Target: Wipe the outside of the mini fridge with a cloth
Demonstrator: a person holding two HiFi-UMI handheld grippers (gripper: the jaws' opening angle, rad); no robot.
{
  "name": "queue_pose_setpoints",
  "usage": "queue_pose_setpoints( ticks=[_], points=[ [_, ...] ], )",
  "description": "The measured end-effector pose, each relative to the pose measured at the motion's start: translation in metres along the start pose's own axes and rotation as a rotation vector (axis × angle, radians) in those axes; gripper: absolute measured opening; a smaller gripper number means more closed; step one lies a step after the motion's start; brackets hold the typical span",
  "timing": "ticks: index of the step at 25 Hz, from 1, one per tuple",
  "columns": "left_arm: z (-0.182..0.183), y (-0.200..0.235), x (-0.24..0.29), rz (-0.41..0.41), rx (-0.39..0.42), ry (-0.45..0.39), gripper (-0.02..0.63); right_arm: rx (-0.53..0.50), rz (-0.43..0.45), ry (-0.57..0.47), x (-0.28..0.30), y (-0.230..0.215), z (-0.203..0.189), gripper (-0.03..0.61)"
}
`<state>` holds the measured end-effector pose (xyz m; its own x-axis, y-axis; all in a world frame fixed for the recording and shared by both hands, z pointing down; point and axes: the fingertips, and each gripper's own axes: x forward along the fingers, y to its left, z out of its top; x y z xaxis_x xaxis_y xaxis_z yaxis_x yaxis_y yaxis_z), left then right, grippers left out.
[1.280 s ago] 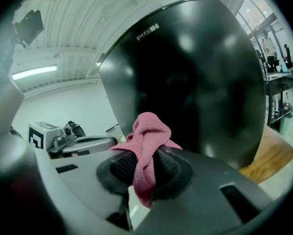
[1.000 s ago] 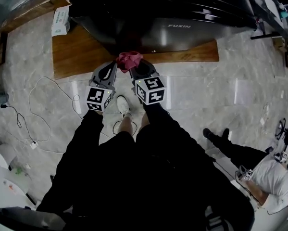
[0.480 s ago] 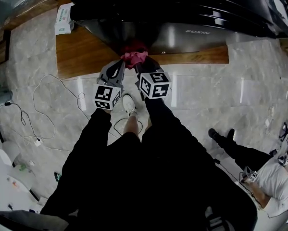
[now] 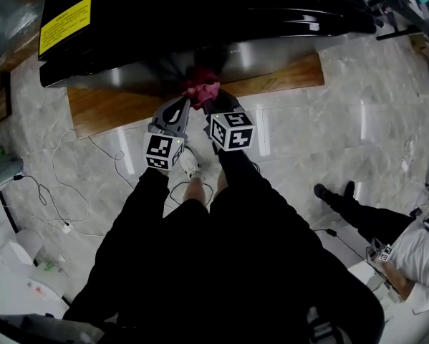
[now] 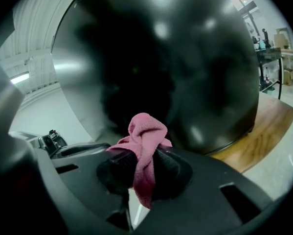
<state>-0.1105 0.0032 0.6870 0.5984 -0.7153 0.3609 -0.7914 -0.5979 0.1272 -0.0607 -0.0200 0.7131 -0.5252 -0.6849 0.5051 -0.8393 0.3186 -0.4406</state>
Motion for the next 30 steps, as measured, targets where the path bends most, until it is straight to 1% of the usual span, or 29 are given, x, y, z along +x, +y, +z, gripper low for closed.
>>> queue_pose_setpoints(
  ticks=[4, 10, 13, 17, 19, 22, 25, 30],
  points=[
    [0.010, -0.037, 0.035, -0.048, 0.023, 0.011, 0.005, 0.029, -0.035, -0.020, -0.022, -0.047, 0.011, 0.058],
    [0.026, -0.089, 0.092, -0.091, 0.040, 0.012, 0.005, 0.059, -0.094, -0.025, -0.052, -0.130, 0.027, 0.058],
    [0.035, -0.110, 0.117, -0.116, 0.045, 0.013, 0.005, 0.053, -0.125, -0.029, -0.065, -0.162, 0.036, 0.058],
    [0.048, -0.142, 0.146, -0.148, 0.049, 0.012, 0.005, 0.020, -0.142, -0.020, -0.080, -0.196, 0.046, 0.058],
    [0.056, -0.154, 0.157, -0.158, 0.053, 0.011, 0.005, 0.027, -0.152, -0.019, -0.086, -0.212, 0.051, 0.058],
    [0.066, -0.164, 0.166, -0.163, 0.061, 0.010, 0.005, 0.036, -0.157, -0.025, -0.092, -0.227, 0.057, 0.058],
    [0.079, -0.173, 0.164, -0.174, 0.066, 0.016, 0.005, 0.017, -0.146, -0.043, -0.106, -0.231, 0.067, 0.058],
    [0.115, -0.203, 0.134, -0.232, 0.070, 0.022, 0.005, -0.060, -0.093, -0.112, -0.165, -0.217, 0.103, 0.058]
  ],
)
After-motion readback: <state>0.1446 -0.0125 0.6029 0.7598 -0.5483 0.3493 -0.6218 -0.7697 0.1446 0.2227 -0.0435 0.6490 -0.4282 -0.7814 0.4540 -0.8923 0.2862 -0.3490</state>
